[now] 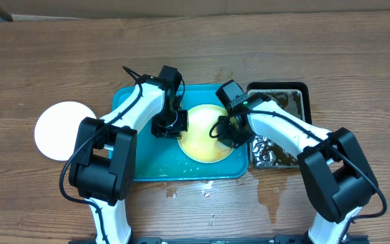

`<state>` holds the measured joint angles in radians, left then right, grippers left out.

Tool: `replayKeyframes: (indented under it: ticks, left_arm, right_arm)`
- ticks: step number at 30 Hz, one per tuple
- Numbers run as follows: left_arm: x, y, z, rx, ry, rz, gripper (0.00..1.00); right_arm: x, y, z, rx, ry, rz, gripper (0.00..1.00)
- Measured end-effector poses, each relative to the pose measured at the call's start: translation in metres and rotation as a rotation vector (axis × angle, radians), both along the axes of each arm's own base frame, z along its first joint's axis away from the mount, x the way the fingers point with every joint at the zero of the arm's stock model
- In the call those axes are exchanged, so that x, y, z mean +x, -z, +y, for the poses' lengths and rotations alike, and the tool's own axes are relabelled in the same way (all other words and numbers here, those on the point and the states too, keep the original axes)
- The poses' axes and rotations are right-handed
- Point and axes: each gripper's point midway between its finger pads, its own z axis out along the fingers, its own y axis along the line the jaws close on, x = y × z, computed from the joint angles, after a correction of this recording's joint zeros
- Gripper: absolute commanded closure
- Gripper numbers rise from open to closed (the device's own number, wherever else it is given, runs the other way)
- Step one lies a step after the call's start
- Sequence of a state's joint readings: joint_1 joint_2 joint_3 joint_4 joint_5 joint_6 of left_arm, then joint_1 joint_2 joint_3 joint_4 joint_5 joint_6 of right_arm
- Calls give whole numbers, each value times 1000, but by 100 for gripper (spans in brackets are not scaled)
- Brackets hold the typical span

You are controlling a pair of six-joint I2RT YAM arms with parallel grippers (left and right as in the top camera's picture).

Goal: Clean dirty plates on tray and stack at the side
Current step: 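Scrub the yellow plate with the sponge in the right gripper, then return the sponge to the pan with the right gripper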

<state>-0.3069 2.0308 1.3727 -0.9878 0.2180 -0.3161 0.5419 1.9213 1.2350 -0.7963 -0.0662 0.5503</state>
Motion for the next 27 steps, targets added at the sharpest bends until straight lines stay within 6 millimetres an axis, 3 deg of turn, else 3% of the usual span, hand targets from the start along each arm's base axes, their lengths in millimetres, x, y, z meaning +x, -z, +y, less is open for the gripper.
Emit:
replayKeyframes:
  ticks: [10,18,23,27]
  left_arm:
    - [-1,0,1,2,-2,4,96]
    - [0,0,7,8,-15,10,96]
    - [0,0,7,8,-15,10,96]
    - [-1,0,7,8,-15,12,96]
  right_arm:
    - [20,-16,-13,-64,-15,-137,96]
    - [40,-65,-18,-27,18,-272,96]
    - [36,-93,-20,1,22,-315,96]
    - [30,-104,-37,-10,51,-301,96]
